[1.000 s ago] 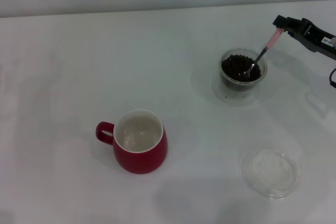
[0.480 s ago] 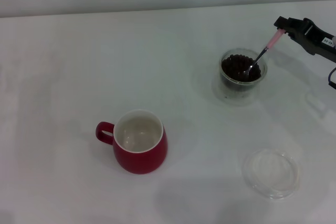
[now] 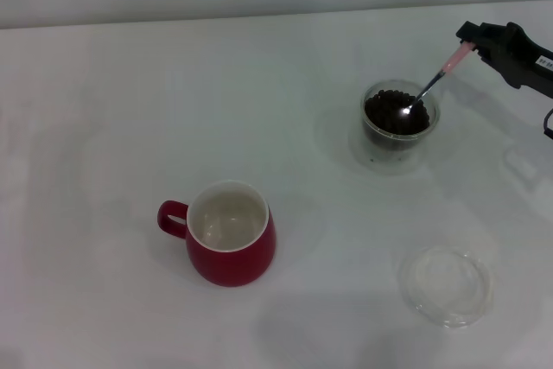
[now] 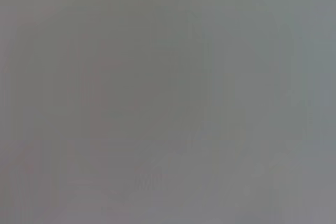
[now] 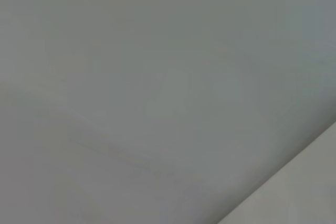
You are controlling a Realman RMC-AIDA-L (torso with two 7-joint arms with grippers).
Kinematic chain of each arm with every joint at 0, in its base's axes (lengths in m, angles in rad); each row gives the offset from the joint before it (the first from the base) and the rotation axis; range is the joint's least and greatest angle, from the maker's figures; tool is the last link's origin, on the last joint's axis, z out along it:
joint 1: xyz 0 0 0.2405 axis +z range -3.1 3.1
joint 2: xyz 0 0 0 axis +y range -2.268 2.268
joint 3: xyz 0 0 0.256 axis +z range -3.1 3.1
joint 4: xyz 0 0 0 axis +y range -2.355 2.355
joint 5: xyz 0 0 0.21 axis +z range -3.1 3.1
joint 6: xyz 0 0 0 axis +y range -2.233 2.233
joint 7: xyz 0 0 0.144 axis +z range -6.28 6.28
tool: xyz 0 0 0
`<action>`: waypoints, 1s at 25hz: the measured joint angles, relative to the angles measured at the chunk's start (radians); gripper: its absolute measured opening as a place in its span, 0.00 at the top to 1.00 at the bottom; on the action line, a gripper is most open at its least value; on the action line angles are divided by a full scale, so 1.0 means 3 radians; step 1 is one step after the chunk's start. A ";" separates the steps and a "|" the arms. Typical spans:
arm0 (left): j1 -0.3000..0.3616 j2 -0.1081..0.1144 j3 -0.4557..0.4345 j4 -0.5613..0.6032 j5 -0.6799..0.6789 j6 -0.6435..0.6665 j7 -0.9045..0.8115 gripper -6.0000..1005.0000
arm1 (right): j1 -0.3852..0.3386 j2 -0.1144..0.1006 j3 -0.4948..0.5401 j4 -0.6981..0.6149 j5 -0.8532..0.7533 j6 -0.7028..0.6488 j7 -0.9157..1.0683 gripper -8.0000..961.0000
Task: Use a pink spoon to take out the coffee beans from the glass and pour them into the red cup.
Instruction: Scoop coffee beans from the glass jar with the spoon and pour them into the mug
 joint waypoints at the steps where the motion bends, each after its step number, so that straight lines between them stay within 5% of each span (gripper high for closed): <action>1: 0.0003 0.0000 0.0001 0.0001 0.0001 0.0000 0.0000 0.24 | 0.0000 -0.0002 0.0000 -0.0003 0.0000 0.0004 0.0021 0.83; 25: 0.0019 -0.0001 0.0001 0.0004 -0.0014 0.0000 0.0000 0.24 | -0.0024 -0.0040 -0.0027 -0.0016 0.0164 0.0049 0.0289 0.83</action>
